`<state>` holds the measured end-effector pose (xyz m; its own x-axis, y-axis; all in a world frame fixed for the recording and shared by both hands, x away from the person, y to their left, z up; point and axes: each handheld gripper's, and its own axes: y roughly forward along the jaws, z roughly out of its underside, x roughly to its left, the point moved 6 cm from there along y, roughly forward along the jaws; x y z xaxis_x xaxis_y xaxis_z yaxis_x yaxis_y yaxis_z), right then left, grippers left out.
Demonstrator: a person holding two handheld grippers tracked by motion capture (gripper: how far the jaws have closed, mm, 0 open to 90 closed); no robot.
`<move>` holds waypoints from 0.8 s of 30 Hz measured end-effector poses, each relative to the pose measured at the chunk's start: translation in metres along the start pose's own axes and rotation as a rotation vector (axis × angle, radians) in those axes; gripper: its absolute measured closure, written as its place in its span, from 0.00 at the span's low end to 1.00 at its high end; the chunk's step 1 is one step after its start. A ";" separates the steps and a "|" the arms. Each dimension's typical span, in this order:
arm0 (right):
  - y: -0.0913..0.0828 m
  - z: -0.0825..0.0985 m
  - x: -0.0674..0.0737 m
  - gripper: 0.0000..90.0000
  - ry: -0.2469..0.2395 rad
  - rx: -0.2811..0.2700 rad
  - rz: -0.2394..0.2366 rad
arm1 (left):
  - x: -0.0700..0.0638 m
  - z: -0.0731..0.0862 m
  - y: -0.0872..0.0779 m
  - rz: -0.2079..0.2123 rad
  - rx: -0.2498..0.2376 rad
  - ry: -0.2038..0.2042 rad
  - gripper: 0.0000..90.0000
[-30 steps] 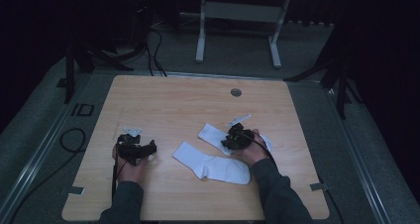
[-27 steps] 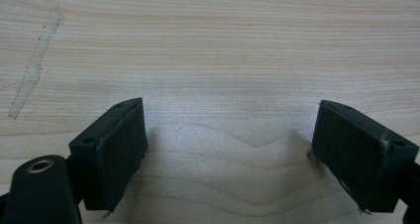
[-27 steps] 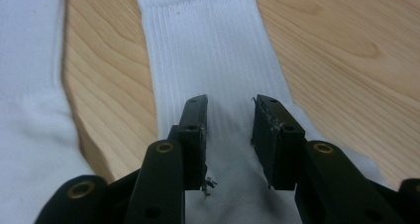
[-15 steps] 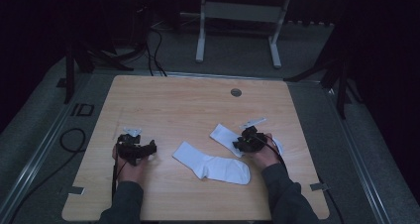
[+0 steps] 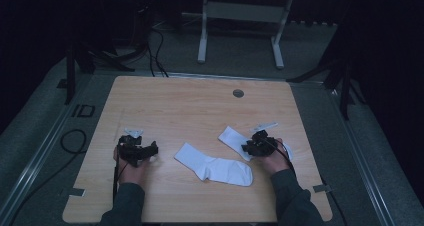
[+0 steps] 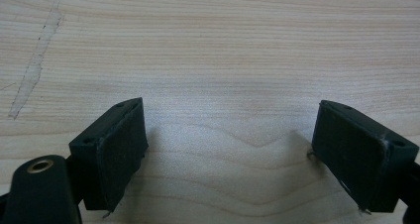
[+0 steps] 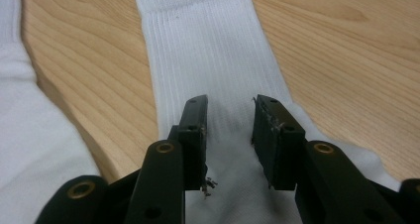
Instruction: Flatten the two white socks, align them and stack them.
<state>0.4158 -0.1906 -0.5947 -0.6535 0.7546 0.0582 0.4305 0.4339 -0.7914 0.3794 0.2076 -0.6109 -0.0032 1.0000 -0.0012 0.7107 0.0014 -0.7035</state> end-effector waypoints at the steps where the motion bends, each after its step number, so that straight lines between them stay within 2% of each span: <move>1: -0.001 0.001 0.000 0.73 0.002 0.000 0.002 | 0.000 0.000 0.000 0.000 0.000 0.000 0.15; 15: -0.011 0.013 -0.003 0.69 0.016 0.015 0.010 | 0.000 0.000 0.000 0.000 0.000 0.000 0.15; 19: -0.013 0.013 0.000 0.64 -0.002 0.047 0.031 | 0.000 0.000 0.000 0.000 0.000 0.000 0.15; 22: -0.016 0.005 0.002 0.63 -0.012 0.019 0.025 | 0.000 0.000 0.000 0.000 0.000 0.000 0.15; 24: -0.016 -0.001 0.004 0.61 -0.042 0.011 0.032 | 0.000 0.000 0.000 0.000 0.001 0.001 0.15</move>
<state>0.4068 -0.1936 -0.5805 -0.6652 0.7466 0.0079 0.4445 0.4045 -0.7992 0.3793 0.2076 -0.6109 -0.0027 1.0000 -0.0004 0.7101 0.0016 -0.7041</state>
